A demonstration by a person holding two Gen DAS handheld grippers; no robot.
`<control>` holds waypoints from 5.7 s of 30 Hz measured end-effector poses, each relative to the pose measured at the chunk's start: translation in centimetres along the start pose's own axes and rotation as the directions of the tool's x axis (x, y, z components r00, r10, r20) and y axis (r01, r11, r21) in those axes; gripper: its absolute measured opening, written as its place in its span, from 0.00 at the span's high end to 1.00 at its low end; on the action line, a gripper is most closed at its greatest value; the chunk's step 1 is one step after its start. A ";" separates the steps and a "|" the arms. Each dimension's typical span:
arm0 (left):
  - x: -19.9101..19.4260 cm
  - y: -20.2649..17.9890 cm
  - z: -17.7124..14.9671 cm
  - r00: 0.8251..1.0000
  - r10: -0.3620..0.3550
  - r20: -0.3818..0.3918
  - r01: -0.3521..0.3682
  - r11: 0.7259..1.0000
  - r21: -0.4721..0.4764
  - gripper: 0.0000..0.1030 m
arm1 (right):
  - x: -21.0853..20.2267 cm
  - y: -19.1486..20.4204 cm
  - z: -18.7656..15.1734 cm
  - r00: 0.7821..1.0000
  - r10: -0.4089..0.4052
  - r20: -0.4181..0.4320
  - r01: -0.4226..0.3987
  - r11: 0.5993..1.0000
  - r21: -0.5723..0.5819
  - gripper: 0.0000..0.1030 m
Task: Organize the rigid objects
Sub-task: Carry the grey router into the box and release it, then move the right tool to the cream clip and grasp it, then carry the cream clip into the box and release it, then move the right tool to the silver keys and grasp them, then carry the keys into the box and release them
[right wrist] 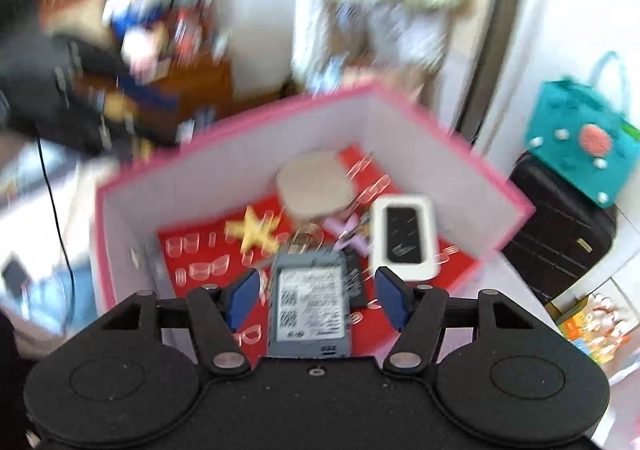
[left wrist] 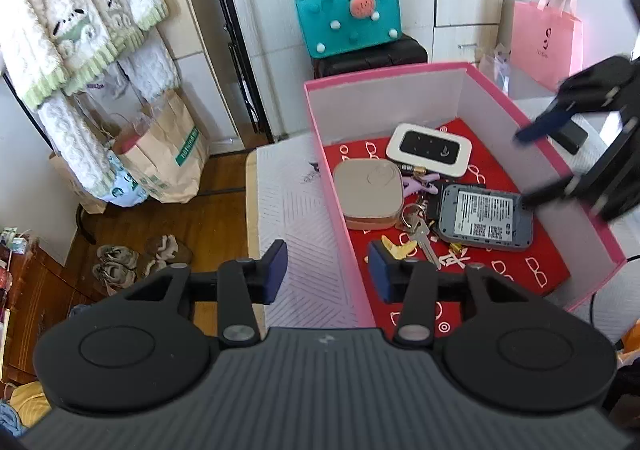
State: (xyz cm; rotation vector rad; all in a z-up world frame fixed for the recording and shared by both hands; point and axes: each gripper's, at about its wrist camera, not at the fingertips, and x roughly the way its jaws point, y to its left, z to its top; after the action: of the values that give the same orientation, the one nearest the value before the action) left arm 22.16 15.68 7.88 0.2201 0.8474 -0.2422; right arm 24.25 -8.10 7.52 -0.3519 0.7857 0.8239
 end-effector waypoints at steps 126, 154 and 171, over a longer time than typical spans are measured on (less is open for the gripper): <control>2.8 -0.3 -0.4 0.999 -0.042 0.003 0.042 0.994 -0.101 0.94 | 2.0 -8.1 -12.0 0.951 -0.273 0.147 0.190 0.888 0.418 0.96; 3.1 0.4 0.0 0.995 -0.091 -0.040 0.087 0.992 -0.095 0.93 | -5.5 -0.5 -2.4 0.923 -0.028 0.384 -0.085 0.958 0.272 0.96; 3.1 0.3 0.0 0.996 -0.085 -0.035 0.081 0.992 -0.093 0.93 | -2.8 -0.5 -4.0 0.947 -0.067 0.314 -0.044 0.942 0.334 0.89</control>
State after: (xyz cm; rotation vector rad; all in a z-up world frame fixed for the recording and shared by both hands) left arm 24.24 15.55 5.56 0.1044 0.9051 -0.2773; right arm 21.51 -12.07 6.91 0.0852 0.6017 0.6963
